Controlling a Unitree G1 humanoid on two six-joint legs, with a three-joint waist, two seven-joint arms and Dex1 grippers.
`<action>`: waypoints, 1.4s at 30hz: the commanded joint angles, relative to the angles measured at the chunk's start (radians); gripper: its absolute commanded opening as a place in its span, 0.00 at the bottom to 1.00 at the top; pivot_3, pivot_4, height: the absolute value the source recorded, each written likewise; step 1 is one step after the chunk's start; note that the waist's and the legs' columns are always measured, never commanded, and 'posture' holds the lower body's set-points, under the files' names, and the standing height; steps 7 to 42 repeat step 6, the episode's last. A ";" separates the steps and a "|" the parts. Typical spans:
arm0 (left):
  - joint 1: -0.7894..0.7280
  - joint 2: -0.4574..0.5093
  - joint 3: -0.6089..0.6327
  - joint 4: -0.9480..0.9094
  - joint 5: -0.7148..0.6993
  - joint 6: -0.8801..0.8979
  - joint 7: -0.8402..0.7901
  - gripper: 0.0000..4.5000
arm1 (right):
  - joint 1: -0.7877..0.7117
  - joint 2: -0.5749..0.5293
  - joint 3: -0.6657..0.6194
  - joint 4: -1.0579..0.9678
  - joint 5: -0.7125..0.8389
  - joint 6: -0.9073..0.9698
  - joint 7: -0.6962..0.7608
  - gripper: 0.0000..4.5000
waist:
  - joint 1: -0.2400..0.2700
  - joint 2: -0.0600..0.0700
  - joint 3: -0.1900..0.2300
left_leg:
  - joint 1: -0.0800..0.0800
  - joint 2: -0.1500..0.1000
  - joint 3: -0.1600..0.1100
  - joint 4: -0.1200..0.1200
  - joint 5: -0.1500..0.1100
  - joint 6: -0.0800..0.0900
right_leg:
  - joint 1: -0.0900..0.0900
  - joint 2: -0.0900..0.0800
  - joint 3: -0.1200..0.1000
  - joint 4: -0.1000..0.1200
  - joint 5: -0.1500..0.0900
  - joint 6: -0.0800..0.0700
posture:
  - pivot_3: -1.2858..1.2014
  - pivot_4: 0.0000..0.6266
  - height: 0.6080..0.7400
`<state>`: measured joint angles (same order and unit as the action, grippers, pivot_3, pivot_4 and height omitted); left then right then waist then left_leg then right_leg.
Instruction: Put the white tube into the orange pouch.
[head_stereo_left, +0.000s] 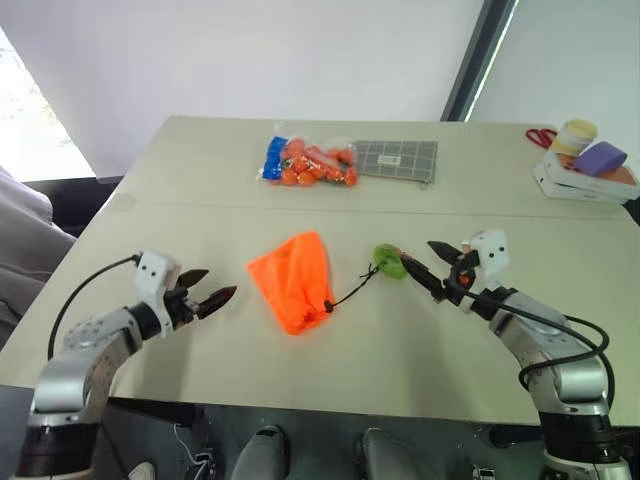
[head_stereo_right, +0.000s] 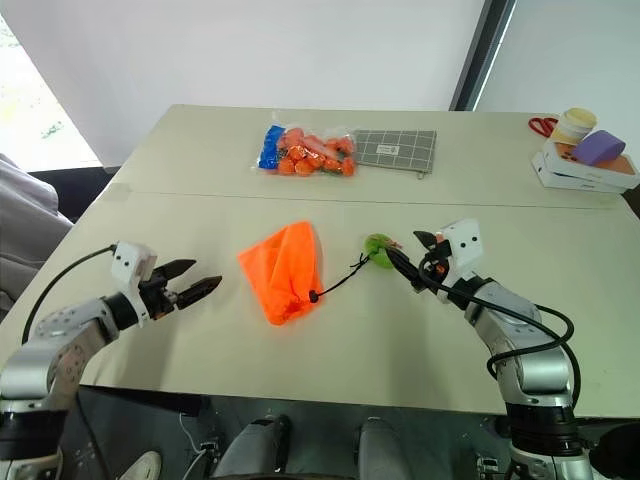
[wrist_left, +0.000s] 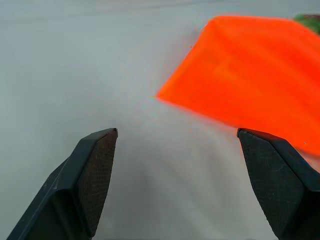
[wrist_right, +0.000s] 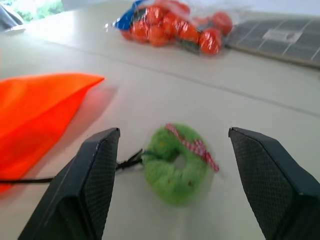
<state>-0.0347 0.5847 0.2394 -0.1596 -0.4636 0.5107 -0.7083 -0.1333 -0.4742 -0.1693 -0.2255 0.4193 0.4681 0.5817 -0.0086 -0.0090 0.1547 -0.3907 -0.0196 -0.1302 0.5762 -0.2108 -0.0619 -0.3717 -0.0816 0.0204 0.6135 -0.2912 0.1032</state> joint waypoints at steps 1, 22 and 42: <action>0.022 -0.006 0.031 -0.038 0.017 -0.049 0.032 0.91 | -0.002 -0.002 -0.022 0.007 0.019 -0.038 0.025 0.80 | 0.001 0.000 0.000 | 0.000 0.000 0.000 0.000 0.000 0.000 | 0.000 0.000 0.000 0.000 0.000 0.000 | 0.52 0.24 0.88; 0.040 -0.024 0.027 -0.042 0.020 -0.063 0.056 0.91 | -0.010 -0.006 -0.013 0.031 0.010 -0.046 0.042 0.80 | -0.001 0.000 0.000 | 0.000 0.000 0.000 0.000 0.000 0.000 | 0.000 0.000 0.000 0.000 0.001 -0.001 | 0.52 0.24 0.88; 0.040 -0.024 0.027 -0.042 0.020 -0.063 0.056 0.91 | -0.010 -0.006 -0.013 0.031 0.010 -0.046 0.042 0.80 | -0.001 0.000 0.000 | 0.000 0.000 0.000 0.000 0.000 0.000 | 0.000 0.000 0.000 0.000 0.001 -0.001 | 0.52 0.24 0.88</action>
